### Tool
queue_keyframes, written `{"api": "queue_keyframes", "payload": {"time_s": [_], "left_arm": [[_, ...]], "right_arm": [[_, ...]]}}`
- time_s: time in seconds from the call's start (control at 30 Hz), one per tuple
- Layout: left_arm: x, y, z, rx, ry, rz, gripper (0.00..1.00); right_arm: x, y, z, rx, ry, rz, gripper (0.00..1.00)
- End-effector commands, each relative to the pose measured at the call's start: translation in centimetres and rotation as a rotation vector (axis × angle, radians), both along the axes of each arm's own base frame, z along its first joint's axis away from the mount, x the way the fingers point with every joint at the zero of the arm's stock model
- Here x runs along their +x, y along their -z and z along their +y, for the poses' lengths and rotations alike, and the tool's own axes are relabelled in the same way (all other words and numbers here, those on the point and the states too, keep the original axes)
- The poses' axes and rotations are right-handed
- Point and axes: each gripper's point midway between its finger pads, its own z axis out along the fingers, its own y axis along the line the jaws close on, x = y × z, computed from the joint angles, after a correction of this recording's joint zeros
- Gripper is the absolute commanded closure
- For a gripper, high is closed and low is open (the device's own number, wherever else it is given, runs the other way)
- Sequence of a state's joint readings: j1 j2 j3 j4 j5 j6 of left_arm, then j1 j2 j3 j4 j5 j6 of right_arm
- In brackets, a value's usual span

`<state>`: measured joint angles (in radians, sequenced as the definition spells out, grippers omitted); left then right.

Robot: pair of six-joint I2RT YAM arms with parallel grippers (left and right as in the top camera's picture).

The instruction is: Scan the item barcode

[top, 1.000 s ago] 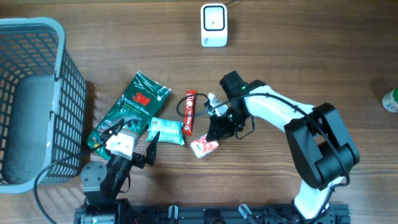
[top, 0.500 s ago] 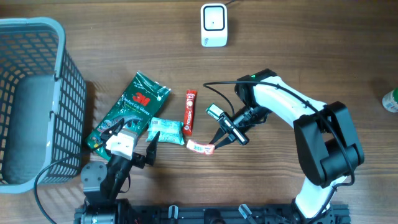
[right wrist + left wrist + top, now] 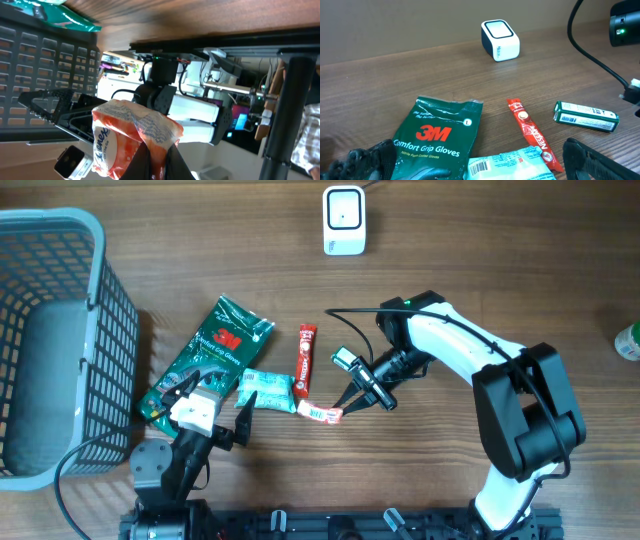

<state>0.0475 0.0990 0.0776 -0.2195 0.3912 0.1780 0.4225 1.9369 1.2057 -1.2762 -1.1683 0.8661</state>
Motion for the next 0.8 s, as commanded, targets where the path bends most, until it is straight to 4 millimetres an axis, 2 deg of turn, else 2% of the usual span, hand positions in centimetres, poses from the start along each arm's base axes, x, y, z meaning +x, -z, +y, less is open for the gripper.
{"api": "queue_keyframes", "payload": {"time_s": [0.0,0.1,0.3,0.57,0.77], "left_arm": [[-0.1,0.1,-0.2,-0.011,0.008,0.002,0.00],[-0.1,0.1,-0.2,-0.011,0.008,0.002,0.00],[-0.1,0.1,-0.2,-0.011,0.008,0.002,0.00],[-0.1,0.1,-0.2,-0.011,0.008,0.002,0.00],[-0.1,0.1,-0.2,-0.011,0.008,0.002,0.00]], "right_arm": [[0.7,-0.2,0.3,0.051,-0.028,-0.110,0.96],[1.0,0.0,0.4,0.082,-0.046,-0.170,0.96],[1.2,1.3,-0.2,0.029,-0.081,-0.223,0.96],[2.0,1.8,0.0,0.216,-0.235,-0.552,0.96],[3.0,5.2,-2.2,0.046,-0.373,-0.679,0.96]]}}
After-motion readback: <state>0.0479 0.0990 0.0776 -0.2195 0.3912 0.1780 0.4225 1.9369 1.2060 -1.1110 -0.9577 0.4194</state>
